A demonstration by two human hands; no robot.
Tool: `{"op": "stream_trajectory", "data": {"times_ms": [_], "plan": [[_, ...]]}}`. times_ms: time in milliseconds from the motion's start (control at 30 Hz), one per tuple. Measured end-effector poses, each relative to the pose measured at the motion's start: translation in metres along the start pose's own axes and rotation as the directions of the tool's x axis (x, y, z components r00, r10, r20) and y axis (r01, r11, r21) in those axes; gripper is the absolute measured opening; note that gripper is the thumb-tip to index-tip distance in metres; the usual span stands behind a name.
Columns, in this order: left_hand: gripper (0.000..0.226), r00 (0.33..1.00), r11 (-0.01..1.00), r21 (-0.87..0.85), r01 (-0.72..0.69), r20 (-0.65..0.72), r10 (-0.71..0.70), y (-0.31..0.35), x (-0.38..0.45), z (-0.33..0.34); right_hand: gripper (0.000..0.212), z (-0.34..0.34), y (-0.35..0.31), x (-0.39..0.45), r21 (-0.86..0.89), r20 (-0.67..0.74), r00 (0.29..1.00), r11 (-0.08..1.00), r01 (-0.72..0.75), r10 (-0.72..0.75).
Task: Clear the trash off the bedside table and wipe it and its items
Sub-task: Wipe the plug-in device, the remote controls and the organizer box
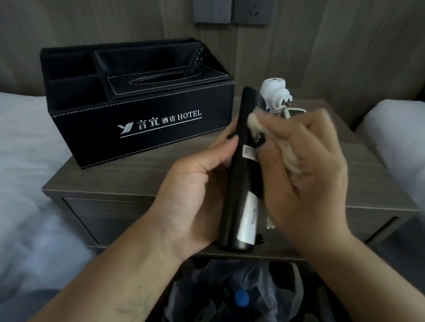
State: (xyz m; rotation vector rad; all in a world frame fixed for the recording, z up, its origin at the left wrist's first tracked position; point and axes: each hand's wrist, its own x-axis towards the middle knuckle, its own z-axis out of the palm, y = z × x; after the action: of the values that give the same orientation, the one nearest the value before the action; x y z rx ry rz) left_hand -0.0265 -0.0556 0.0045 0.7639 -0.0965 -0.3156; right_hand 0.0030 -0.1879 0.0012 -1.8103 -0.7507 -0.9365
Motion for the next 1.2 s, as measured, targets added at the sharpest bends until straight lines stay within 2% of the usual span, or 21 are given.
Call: {"op": "stream_trajectory", "data": {"times_ms": [100, 167, 233, 300, 367, 467, 567, 633, 700, 800, 833, 900, 1000, 1067, 1200], "plan": [[0.040, 0.992, 0.996, -0.065, 0.059, -0.106, -0.065, 0.009, 0.000, -0.006, 0.022, 0.012, -0.014, -0.022, 0.203, 0.212, 0.976, 0.979, -0.001, -0.043], [0.041, 0.978, 0.995, -0.056, 0.089, -0.184, -0.098, 0.015, -0.002, -0.011, 0.021, 0.016, -0.020, -0.028, 0.242, 0.322, 0.941, 0.970, 0.028, -0.108], [0.039, 0.985, 0.997, -0.031, 0.076, -0.151, -0.079, 0.015, -0.003, -0.012, 0.022, 0.014, -0.018, -0.020, 0.216, 0.267, 0.961, 0.976, 0.020, -0.079], [0.035, 0.993, 0.999, 0.014, 0.050, -0.103, -0.048, 0.009, -0.002, -0.010, 0.021, 0.007, -0.012, -0.003, 0.154, 0.104, 0.995, 0.988, -0.010, -0.006], [0.028, 0.994, 0.995, 0.070, 0.075, -0.088, -0.069, 0.001, -0.001, -0.005, 0.021, -0.002, -0.005, 0.013, 0.049, -0.042, 0.999, 0.999, -0.020, 0.022], [0.027, 0.990, 0.982, 0.144, 0.124, -0.085, -0.113, -0.006, -0.001, 0.000, 0.021, -0.007, 0.005, 0.021, -0.019, -0.115, 0.991, 0.998, -0.063, 0.061], [0.027, 0.988, 0.987, 0.137, 0.086, -0.138, -0.067, -0.003, 0.001, 0.002, 0.021, 0.004, 0.003, 0.012, 0.016, -0.046, 0.996, 0.997, -0.072, 0.073], [0.035, 0.984, 0.995, 0.075, 0.065, -0.173, -0.051, 0.003, 0.002, -0.001, 0.021, 0.013, -0.003, -0.003, 0.084, 0.041, 0.997, 0.994, -0.069, 0.066], [0.044, 0.983, 0.996, 0.039, 0.077, -0.171, -0.070, 0.008, 0.002, -0.005, 0.021, 0.017, -0.009, -0.017, 0.153, 0.126, 0.991, 0.986, -0.067, 0.047], [0.043, 0.985, 0.995, 0.023, 0.099, -0.141, -0.095, 0.007, 0.000, -0.007, 0.022, 0.011, -0.012, -0.019, 0.203, 0.220, 0.976, 0.978, -0.044, -0.002], [0.040, 0.988, 0.996, 0.019, 0.085, -0.130, -0.082, 0.005, 0.000, -0.006, 0.021, 0.007, -0.011, -0.014, 0.185, 0.205, 0.979, 0.982, -0.036, -0.002], [0.033, 0.989, 0.998, 0.052, 0.040, -0.141, -0.032, -0.003, 0.003, -0.002, 0.018, -0.003, -0.005, 0.000, 0.092, 0.091, 0.995, 0.995, -0.042, 0.033], [0.032, 0.989, 0.991, 0.135, 0.021, -0.150, -0.001, -0.011, 0.007, 0.005, 0.016, -0.010, 0.000, 0.007, 0.013, -0.058, 0.992, 0.994, -0.112, 0.113], [0.035, 0.988, 0.990, 0.134, 0.035, -0.153, -0.014, -0.009, 0.009, 0.008, 0.018, -0.005, -0.004, -0.002, 0.037, -0.031, 0.993, 0.993, -0.115, 0.116], [0.052, 0.981, 0.997, 0.063, 0.035, -0.193, -0.022, 0.009, 0.015, 0.008, 0.019, 0.005, -0.019, -0.029, 0.192, 0.165, 0.986, 0.979, -0.066, 0.034]]}}
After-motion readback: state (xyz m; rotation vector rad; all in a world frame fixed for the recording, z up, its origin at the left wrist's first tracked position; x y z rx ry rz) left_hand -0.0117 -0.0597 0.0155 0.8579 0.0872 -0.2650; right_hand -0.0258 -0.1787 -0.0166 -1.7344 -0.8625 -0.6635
